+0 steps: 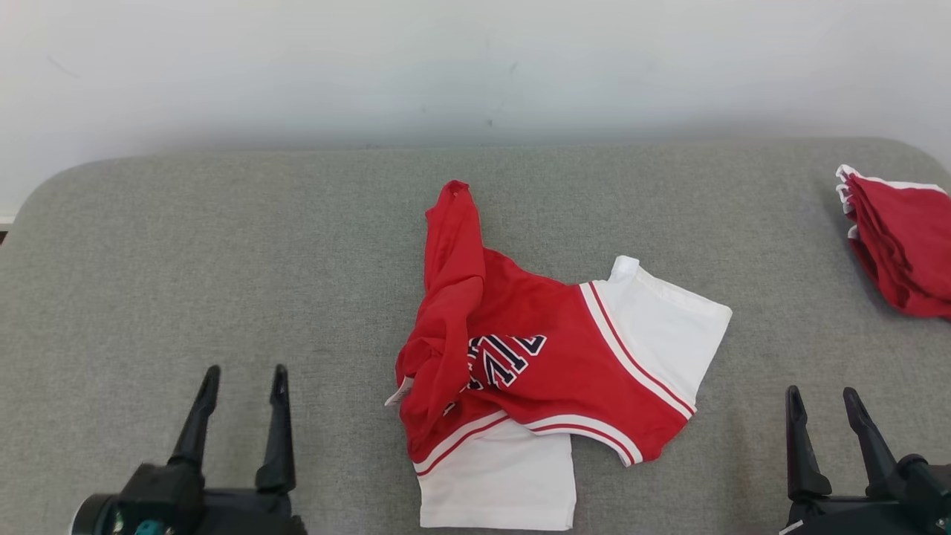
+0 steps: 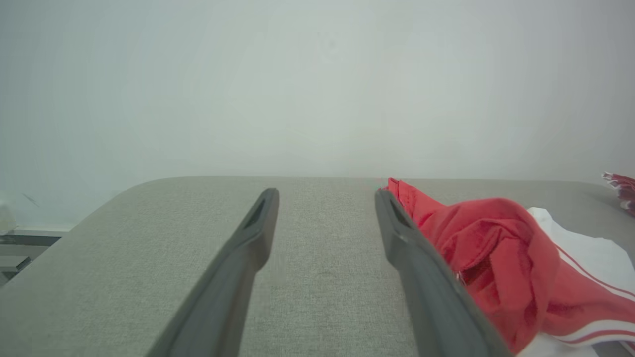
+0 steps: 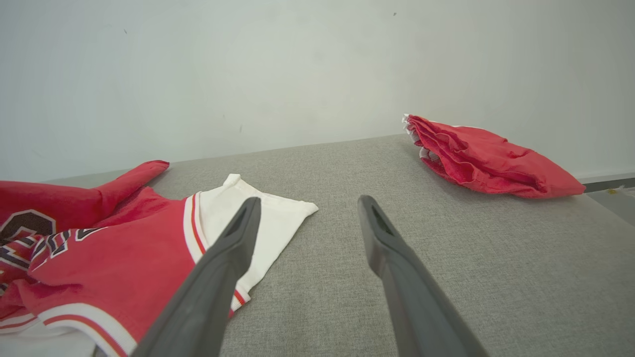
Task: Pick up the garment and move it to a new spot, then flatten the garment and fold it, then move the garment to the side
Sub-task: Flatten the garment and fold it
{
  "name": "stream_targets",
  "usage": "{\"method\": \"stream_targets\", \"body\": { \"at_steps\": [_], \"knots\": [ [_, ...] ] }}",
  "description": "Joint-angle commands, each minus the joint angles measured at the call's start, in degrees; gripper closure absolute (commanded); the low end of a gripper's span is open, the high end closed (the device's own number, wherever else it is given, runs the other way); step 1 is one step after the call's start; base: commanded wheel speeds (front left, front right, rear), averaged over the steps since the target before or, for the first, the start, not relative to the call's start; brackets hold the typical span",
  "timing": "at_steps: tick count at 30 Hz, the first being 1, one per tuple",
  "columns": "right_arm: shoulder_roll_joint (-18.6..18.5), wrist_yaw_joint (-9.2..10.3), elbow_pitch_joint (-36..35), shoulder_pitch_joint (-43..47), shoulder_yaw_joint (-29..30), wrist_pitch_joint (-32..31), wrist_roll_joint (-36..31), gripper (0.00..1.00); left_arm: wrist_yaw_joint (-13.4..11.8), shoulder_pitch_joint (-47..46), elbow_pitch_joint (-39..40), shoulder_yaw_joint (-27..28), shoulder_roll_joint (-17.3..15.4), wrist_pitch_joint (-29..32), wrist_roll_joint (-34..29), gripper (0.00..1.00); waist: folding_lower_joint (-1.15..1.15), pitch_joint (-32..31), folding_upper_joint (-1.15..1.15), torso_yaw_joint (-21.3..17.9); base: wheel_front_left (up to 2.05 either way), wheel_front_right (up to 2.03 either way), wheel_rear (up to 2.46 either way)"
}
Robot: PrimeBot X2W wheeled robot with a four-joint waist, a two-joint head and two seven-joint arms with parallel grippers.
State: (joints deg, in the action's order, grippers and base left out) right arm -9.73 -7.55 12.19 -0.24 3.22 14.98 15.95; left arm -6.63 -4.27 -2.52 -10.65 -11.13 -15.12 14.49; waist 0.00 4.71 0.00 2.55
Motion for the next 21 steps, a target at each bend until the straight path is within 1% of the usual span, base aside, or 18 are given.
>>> {"method": "stream_targets", "body": {
  "at_steps": [1, 5, 11, 16, 21],
  "knots": [
    [-0.3, 0.15, 0.1, 0.3, -0.3, 0.3, -0.1, 0.0, -0.2, 1.6, 0.7, 0.9, 0.3, 0.0, -0.5, 0.0, 0.0, -0.5, 0.0, 0.3, 0.0, 0.0, 0.0],
    [-0.2, 0.15, 0.3, 0.6, -1.2, 0.3, -0.3, 0.0, 0.8, 3.6, 2.0, 4.5, 1.3, 0.0, -1.7, 0.0, 0.0, -1.1, 0.0, 0.4, 0.0, 0.0, 0.0],
    [0.1, 0.15, 1.0, 0.8, -2.9, 0.3, -0.2, 0.0, 3.8, 4.0, 0.2, 8.7, 3.2, 0.0, -2.8, 0.0, 0.0, -1.7, 0.0, 0.2, 0.0, 0.0, 0.0],
    [-0.1, 0.15, 1.8, 0.9, -3.6, 0.3, 0.3, 0.0, 6.1, 3.4, -1.6, 11.3, 4.7, 0.0, -4.0, 0.0, 0.0, -2.3, 0.0, -0.2, 0.0, 0.0, 0.0],
    [0.2, 0.15, 2.6, 0.8, -5.0, 0.3, 0.4, 0.0, 7.7, 3.1, -2.4, 12.8, 5.9, 0.0, -5.5, 0.0, 0.0, -2.4, 0.0, -0.4, 0.0, 0.0, 0.0]
  ]
}}
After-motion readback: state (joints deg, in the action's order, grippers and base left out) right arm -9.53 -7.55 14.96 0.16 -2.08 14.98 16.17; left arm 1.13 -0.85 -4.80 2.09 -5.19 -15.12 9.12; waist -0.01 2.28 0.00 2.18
